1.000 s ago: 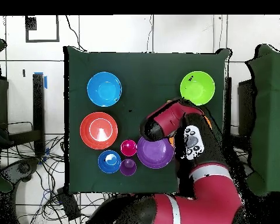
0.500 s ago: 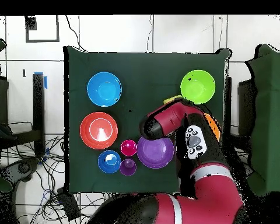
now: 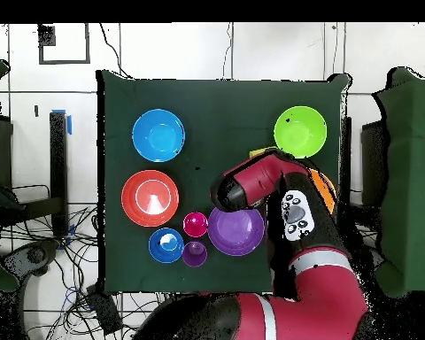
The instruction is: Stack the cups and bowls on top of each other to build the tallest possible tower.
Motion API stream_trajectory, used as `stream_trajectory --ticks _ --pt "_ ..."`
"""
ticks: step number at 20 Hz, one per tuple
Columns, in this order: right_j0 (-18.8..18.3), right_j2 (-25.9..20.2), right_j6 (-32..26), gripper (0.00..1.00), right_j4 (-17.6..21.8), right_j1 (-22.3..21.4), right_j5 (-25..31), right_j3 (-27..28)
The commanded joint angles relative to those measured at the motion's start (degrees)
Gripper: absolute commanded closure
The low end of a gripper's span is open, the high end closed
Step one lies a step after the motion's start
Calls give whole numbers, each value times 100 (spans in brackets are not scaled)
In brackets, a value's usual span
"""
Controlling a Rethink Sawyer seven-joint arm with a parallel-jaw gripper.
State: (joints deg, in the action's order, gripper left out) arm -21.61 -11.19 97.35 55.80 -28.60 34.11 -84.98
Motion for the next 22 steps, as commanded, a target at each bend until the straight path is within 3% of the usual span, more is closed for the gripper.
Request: stream_trajectory --ticks 1,9,10,22 --pt "90 -127 -729 100 -90 237 705 136" --pt "332 12 -365 100 -398 -126 1243 132" --pt "280 -18 -294 0 -513 -128 1269 98" --pt "422 -1 -331 0 -466 -248 1394 103"
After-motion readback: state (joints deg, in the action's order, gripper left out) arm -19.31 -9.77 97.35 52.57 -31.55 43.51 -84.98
